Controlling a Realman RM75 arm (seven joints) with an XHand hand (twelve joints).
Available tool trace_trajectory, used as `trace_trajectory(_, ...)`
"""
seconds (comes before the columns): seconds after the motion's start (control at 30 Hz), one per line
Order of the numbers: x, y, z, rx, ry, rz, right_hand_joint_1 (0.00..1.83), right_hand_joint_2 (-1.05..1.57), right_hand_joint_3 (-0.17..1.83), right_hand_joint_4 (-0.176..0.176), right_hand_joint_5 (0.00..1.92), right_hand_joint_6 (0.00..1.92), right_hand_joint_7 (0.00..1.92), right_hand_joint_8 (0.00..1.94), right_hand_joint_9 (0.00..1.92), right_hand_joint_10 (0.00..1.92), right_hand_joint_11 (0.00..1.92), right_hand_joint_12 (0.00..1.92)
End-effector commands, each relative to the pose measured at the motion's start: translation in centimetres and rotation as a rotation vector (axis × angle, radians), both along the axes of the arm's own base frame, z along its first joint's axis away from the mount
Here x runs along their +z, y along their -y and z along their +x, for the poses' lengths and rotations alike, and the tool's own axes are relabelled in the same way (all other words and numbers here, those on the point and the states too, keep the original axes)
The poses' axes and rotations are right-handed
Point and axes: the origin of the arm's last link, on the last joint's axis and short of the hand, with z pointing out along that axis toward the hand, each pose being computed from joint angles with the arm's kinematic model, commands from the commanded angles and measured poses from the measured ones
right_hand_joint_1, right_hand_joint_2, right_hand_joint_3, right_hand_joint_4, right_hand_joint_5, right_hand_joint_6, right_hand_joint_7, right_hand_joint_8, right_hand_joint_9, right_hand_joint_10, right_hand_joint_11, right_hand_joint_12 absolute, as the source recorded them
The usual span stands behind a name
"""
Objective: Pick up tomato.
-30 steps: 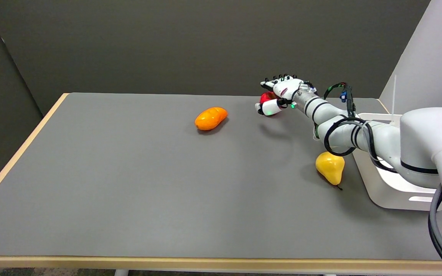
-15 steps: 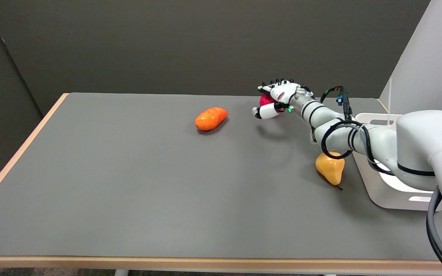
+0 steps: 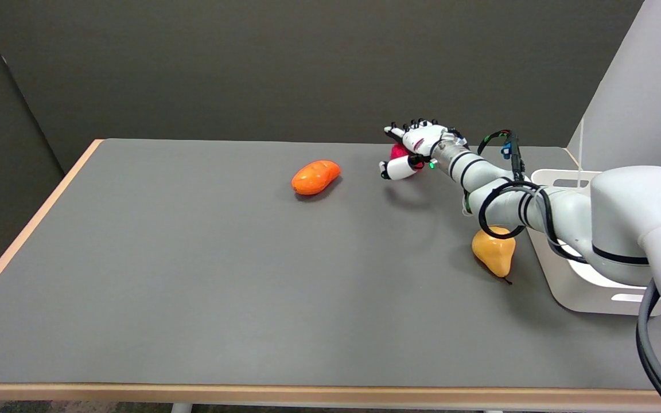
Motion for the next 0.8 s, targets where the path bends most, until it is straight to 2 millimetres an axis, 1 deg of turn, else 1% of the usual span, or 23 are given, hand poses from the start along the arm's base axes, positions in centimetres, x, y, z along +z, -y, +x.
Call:
trace_trajectory(0.03,0.2,-0.1,0.0,0.01,-0.003,-0.003,0.07,0.64,1.0,0.073,0.0,0.05,0.35,0.43,0.16,0.53,0.0,0.93)
trace_trajectory(0.17,0.4,-0.1,0.1,0.013,-0.006,-0.005,0.09,0.64,1.0,0.073,0.0,0.0,0.36,0.44,0.18,0.54,0.0,0.93)
trace_trajectory(0.3,0.3,-0.1,0.2,0.017,-0.014,0.002,0.12,0.63,1.0,0.072,0.0,0.0,0.3,0.39,0.16,0.54,0.0,0.91)
trace_trajectory(0.47,0.1,0.0,0.2,0.005,-0.055,0.026,0.23,0.63,1.0,0.071,0.0,0.0,0.28,0.38,0.16,0.55,0.0,0.92)
trace_trajectory(0.57,0.4,-0.2,0.0,-0.009,-0.071,0.025,0.27,0.63,0.97,0.074,0.0,0.02,0.28,0.35,0.17,0.54,0.0,0.97)
trace_trajectory(0.8,1.6,-1.1,-1.0,-0.034,-0.064,0.006,0.27,0.62,0.96,0.076,0.0,0.06,0.26,0.32,0.18,0.54,0.0,1.01)
